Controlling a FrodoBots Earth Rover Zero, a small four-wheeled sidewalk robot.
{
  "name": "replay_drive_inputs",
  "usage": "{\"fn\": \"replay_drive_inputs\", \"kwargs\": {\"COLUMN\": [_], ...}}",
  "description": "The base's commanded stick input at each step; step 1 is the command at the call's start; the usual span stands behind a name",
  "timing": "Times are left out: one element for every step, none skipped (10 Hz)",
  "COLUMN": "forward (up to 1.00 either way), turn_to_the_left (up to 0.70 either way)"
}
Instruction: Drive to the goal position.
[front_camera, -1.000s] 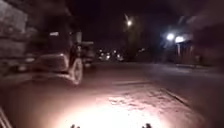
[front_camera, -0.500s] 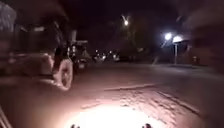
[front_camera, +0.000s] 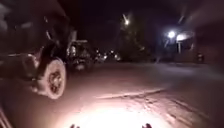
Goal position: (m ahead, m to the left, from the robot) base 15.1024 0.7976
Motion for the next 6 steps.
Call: {"fn": "replay_drive_inputs", "kwargs": {"forward": [0.85, 0.85, 0.85, 0.85, 0.85, 0.85], "turn_to_the_left": [0.0, 0.0, 0.0, 0.0, 0.0, 0.0]}}
